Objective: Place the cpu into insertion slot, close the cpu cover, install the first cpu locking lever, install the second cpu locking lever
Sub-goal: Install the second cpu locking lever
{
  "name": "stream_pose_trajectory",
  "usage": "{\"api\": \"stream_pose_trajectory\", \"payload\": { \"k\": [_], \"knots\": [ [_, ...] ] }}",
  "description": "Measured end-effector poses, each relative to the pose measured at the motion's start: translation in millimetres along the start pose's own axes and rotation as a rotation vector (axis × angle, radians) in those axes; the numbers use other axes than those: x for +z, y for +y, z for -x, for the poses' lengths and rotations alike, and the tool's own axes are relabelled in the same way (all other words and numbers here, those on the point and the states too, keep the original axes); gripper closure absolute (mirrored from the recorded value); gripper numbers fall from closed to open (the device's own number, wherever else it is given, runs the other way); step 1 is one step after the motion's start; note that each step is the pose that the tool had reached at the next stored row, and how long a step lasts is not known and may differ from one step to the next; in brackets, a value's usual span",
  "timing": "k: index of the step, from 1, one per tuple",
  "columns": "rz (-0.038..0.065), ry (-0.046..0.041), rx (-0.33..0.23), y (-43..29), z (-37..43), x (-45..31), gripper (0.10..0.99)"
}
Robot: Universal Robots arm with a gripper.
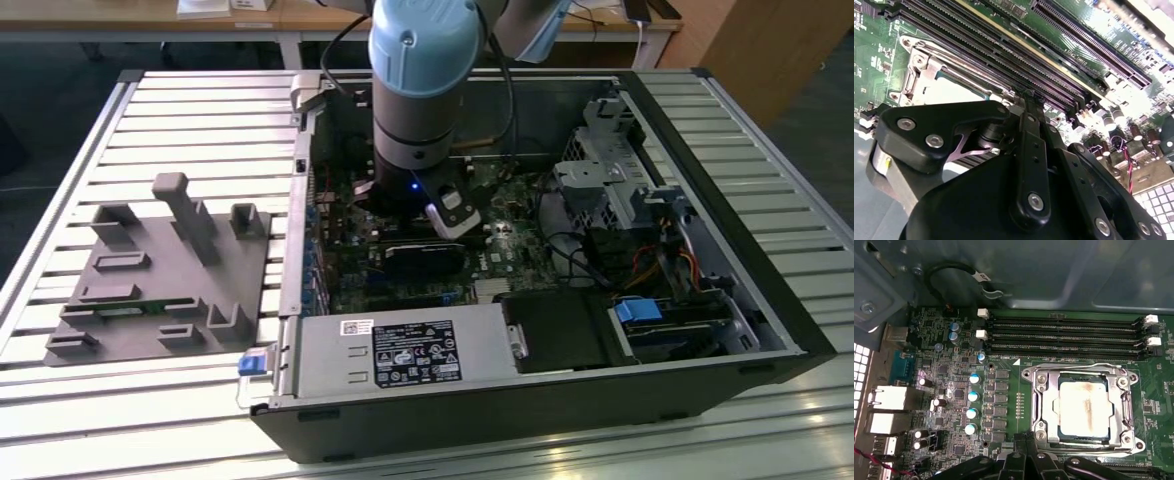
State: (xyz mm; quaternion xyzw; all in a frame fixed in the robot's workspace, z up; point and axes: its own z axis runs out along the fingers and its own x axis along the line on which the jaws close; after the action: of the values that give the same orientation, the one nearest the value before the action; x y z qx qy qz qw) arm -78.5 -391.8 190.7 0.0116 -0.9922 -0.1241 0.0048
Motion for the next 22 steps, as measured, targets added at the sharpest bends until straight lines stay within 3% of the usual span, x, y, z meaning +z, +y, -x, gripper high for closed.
{"api": "stream_pose_trajectory", "payload": {
  "k": [10,17,22],
  "knots": [
    [-0.009,0.0003,0.000,1.1,-0.7,-3.7,0.980],
    [-0.009,0.0003,0.000,4.3,-1.1,-16.2,0.980],
    [-0.009,0.0002,0.000,4.6,-1.1,-17.1,0.980]
  ]
}}
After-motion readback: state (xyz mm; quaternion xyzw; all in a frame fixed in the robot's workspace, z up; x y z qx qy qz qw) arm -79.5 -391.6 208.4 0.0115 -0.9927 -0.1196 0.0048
